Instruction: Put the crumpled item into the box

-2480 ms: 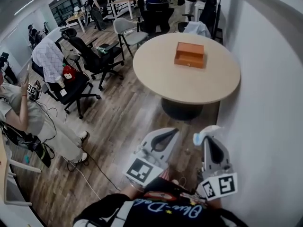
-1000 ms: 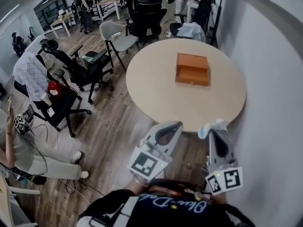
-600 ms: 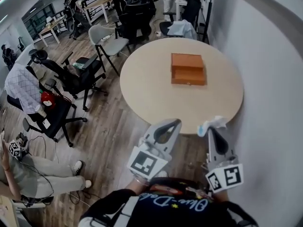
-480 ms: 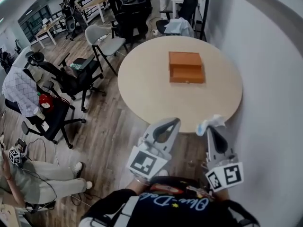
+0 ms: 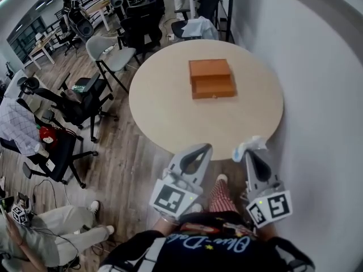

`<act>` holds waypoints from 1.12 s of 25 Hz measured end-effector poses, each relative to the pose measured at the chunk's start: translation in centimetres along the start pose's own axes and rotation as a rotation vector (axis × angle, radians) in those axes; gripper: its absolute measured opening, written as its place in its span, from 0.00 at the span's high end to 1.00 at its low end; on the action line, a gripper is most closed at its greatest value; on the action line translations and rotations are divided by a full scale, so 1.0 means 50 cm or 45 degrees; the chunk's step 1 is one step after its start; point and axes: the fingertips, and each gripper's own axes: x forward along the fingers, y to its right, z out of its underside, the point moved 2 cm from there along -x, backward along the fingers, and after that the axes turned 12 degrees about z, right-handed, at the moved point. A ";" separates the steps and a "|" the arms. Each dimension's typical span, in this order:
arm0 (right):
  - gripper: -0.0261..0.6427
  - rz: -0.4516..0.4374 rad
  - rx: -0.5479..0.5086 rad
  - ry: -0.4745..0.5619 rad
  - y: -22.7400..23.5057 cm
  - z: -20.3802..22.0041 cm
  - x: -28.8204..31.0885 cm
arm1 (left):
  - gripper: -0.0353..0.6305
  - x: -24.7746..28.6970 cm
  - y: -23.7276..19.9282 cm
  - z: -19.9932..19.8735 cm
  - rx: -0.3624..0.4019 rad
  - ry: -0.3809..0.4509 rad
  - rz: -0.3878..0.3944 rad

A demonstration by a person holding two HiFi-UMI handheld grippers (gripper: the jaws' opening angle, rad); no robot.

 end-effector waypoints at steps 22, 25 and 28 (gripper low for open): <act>0.96 -0.250 0.089 0.017 0.076 -0.017 0.333 | 0.96 0.137 -0.245 -0.011 0.080 -0.087 -0.259; 0.96 -0.264 0.094 0.014 0.104 -0.024 0.367 | 0.96 0.172 -0.266 -0.013 0.081 -0.099 -0.273; 0.96 -0.279 0.096 0.009 0.138 -0.028 0.404 | 0.96 0.213 -0.285 -0.012 0.083 -0.110 -0.287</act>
